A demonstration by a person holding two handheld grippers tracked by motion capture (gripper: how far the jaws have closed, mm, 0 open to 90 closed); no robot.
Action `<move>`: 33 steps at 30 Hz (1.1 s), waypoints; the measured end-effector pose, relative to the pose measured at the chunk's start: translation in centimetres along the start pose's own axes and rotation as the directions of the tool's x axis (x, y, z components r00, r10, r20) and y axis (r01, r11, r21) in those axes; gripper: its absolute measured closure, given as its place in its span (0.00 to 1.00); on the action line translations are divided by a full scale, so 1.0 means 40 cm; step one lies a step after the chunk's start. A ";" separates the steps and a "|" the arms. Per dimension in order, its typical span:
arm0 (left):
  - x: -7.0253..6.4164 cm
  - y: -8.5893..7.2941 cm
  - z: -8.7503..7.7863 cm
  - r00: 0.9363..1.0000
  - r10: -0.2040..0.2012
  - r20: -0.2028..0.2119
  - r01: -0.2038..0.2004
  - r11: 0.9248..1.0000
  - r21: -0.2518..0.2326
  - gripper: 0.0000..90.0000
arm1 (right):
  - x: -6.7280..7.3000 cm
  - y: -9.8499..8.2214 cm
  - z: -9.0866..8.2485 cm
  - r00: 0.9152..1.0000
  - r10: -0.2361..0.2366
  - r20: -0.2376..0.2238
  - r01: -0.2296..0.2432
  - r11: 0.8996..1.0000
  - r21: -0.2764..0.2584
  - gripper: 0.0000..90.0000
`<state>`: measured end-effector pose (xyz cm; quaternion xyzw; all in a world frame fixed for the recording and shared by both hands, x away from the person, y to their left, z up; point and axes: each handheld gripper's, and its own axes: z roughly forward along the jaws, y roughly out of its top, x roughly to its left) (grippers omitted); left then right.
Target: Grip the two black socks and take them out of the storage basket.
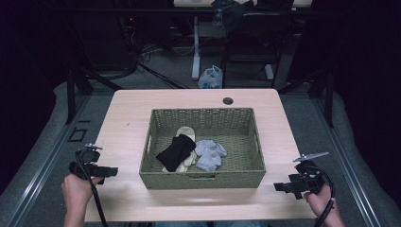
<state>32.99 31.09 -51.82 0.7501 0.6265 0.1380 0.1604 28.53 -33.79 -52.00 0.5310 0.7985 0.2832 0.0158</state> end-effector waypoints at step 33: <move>-0.118 0.098 -0.144 0.989 0.143 0.036 -0.138 0.984 -0.115 0.00 | 0.004 -0.003 0.000 1.000 0.014 0.014 -0.014 1.000 -0.001 0.19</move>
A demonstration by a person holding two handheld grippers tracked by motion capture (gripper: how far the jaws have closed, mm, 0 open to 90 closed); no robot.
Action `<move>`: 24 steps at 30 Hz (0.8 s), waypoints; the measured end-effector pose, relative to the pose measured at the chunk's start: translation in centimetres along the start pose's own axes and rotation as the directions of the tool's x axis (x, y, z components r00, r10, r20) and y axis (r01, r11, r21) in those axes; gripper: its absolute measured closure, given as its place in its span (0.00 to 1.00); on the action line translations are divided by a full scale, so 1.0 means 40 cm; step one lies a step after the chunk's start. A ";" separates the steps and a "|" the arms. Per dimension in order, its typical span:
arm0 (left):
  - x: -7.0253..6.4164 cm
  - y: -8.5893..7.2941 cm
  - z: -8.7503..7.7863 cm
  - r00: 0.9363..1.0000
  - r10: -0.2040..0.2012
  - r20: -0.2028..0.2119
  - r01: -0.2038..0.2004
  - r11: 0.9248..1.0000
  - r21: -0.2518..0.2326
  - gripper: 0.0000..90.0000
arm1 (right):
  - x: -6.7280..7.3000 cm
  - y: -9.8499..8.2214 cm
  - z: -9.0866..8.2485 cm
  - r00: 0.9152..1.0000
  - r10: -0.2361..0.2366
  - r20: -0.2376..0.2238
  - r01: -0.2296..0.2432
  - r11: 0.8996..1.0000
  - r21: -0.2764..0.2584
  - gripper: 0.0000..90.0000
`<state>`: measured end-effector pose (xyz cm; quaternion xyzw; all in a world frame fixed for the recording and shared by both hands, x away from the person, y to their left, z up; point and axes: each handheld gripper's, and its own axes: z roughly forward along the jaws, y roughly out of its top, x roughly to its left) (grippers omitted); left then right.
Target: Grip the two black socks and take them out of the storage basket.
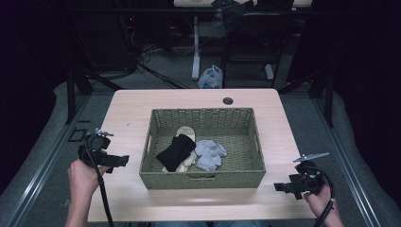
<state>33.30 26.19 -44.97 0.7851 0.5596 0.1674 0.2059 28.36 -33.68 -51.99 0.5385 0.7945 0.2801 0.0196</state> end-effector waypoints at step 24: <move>-0.163 0.202 0.009 0.969 0.219 0.114 -0.224 0.974 0.027 0.00 | -0.001 -0.001 0.000 1.000 0.001 0.000 -0.001 1.000 0.001 0.19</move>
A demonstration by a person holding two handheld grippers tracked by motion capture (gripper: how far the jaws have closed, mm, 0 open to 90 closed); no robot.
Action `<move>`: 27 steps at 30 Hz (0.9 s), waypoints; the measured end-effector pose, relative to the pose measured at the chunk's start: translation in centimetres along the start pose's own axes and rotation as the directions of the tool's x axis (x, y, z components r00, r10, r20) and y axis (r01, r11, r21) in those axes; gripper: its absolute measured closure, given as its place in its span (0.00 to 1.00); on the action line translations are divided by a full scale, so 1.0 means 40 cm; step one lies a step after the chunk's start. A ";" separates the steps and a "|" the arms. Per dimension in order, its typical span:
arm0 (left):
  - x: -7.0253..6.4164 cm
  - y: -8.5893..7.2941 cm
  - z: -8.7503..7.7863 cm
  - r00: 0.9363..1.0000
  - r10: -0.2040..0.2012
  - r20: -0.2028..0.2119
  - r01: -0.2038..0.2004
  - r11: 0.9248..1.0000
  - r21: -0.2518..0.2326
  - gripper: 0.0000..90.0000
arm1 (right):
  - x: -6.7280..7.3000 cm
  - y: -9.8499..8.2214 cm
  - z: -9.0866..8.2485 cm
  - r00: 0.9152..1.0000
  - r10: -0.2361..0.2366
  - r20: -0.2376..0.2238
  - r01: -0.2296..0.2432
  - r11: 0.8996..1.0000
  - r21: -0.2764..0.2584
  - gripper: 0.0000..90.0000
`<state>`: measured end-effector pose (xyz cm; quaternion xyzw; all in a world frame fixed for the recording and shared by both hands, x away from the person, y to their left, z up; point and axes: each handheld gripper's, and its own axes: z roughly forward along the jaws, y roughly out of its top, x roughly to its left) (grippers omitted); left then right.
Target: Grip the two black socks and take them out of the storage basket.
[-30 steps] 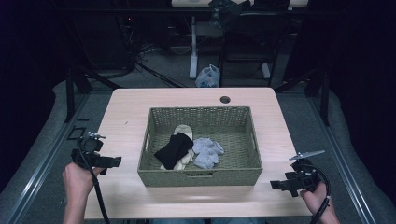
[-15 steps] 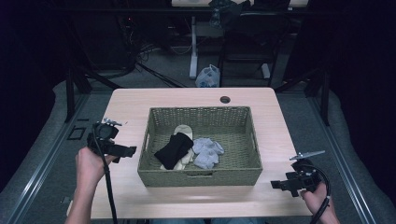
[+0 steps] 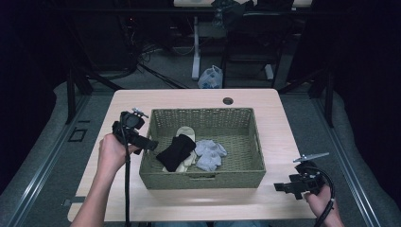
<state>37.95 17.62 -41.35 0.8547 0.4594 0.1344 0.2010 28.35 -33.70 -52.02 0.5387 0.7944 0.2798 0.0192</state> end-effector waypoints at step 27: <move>-0.113 0.108 0.223 0.988 0.111 0.111 -0.132 0.971 0.197 0.18 | -0.006 0.000 0.000 1.000 -0.002 -0.008 0.002 1.000 0.004 0.19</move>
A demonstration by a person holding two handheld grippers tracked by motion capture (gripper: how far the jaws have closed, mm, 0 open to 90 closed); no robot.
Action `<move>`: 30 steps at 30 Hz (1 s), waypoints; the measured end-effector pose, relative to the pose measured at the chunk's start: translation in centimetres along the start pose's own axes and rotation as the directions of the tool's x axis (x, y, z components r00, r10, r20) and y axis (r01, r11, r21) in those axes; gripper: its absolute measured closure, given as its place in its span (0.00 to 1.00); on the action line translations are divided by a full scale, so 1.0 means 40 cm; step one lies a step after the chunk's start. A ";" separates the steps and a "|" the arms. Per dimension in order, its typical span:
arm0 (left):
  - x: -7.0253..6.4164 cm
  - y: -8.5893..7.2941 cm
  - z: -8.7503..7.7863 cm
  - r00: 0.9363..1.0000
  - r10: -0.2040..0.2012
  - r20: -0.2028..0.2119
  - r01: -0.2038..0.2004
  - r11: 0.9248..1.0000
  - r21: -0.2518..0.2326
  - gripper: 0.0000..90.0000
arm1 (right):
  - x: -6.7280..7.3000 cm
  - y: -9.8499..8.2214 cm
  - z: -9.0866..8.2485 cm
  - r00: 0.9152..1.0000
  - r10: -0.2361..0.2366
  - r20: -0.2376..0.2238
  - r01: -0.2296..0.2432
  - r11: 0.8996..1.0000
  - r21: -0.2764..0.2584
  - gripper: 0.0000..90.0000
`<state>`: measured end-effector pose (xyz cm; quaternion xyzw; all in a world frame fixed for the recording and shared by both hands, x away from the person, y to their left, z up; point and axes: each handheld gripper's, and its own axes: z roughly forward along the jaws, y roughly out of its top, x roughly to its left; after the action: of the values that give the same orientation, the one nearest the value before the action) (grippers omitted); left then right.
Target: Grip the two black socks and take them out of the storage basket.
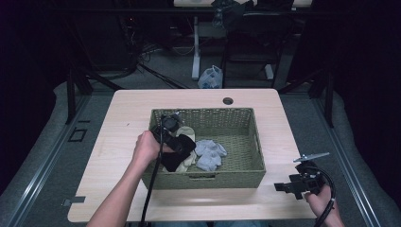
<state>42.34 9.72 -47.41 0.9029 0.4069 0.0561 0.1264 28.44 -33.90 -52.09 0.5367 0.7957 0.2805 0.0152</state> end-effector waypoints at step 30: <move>0.016 0.003 0.016 0.998 0.014 -0.061 -0.012 1.000 0.026 0.87 | -0.002 0.000 -0.002 1.000 0.001 -0.001 -0.001 1.000 0.002 0.19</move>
<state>42.96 10.01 -48.00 0.9050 0.4054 0.0793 0.1021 28.45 -34.00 -52.06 0.5368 0.7958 0.2798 0.0143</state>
